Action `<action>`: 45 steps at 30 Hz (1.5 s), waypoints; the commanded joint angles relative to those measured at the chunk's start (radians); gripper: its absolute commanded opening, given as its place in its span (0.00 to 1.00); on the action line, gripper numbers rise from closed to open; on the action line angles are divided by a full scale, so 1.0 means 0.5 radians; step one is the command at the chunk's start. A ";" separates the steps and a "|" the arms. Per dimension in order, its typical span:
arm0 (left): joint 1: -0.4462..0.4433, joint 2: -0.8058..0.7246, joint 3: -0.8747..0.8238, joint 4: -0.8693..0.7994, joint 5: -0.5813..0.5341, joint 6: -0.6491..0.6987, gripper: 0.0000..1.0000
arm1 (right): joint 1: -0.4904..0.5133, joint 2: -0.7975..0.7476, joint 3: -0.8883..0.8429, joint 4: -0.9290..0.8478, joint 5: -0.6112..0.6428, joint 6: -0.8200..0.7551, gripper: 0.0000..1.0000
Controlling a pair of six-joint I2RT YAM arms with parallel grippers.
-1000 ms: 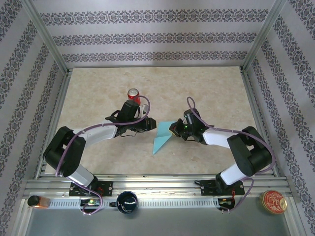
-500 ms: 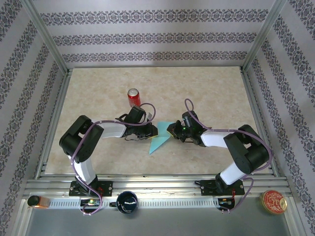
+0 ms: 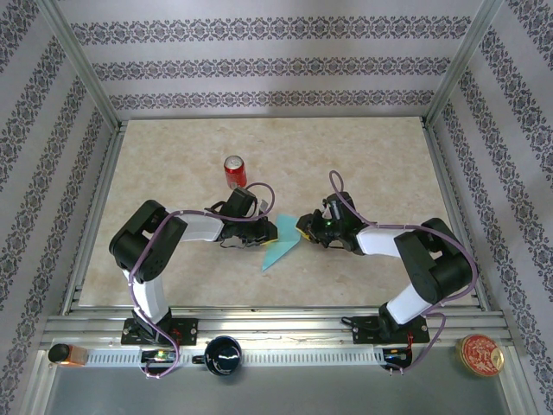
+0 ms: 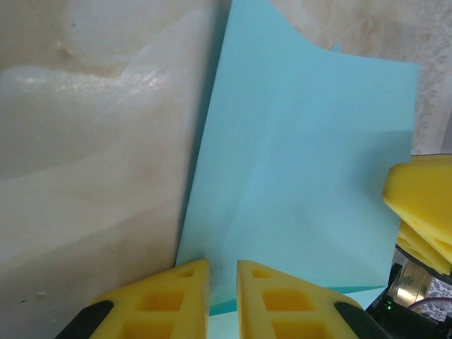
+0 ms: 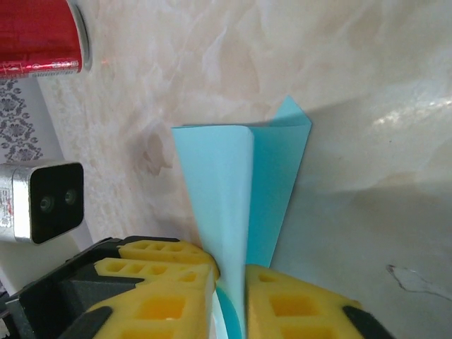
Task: Fold a paper plane with a square sheet of paper (pick it up from the middle)
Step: Rotate the paper at the center of the table, then fold the wing for the fifth time at the center of the table.
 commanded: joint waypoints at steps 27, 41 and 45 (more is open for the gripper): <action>-1.012 -0.331 0.239 -0.759 -1.780 0.956 0.47 | -0.003 -0.071 0.031 -0.014 -0.036 0.134 0.04; -1.055 -0.169 0.290 -0.803 -1.896 0.956 0.46 | 0.006 -0.083 0.026 0.003 -0.036 0.152 0.05; -1.056 -0.163 0.293 -0.809 -1.945 0.960 0.42 | 0.006 -0.079 0.025 0.013 -0.040 0.158 0.05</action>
